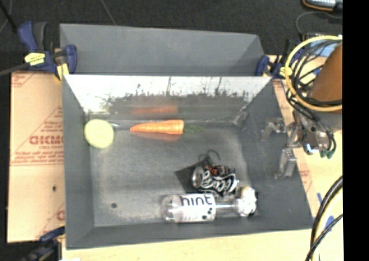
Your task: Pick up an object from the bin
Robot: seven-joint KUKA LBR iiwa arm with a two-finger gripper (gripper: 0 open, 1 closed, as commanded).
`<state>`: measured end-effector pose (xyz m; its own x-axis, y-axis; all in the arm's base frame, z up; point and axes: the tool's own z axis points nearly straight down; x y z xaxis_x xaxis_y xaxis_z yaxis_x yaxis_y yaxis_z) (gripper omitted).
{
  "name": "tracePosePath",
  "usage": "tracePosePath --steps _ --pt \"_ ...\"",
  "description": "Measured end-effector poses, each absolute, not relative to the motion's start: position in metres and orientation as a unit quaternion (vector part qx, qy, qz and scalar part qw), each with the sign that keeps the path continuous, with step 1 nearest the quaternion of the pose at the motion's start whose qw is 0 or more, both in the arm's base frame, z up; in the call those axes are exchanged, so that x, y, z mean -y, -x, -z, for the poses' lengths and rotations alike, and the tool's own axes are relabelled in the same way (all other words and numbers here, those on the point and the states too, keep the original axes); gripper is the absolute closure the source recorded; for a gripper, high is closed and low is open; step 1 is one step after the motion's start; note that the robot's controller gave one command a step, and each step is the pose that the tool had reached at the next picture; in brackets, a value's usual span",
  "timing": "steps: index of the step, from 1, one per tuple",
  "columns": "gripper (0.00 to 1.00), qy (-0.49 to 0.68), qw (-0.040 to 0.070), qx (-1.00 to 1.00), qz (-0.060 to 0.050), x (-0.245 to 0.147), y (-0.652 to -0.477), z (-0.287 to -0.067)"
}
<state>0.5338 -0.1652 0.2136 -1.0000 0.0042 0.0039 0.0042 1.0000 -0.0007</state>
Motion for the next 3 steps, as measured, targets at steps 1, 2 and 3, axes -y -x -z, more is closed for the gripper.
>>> tracePosePath --steps 1,2,3 --pt "0.00 0.000 -0.002 1.000 -0.001 0.164 -0.536 -0.218" --pt "0.00 -0.029 -0.003 1.000 -0.002 0.121 -0.537 -0.141" --pt "0.00 -0.039 0.001 0.999 -0.001 0.106 -0.539 -0.106"
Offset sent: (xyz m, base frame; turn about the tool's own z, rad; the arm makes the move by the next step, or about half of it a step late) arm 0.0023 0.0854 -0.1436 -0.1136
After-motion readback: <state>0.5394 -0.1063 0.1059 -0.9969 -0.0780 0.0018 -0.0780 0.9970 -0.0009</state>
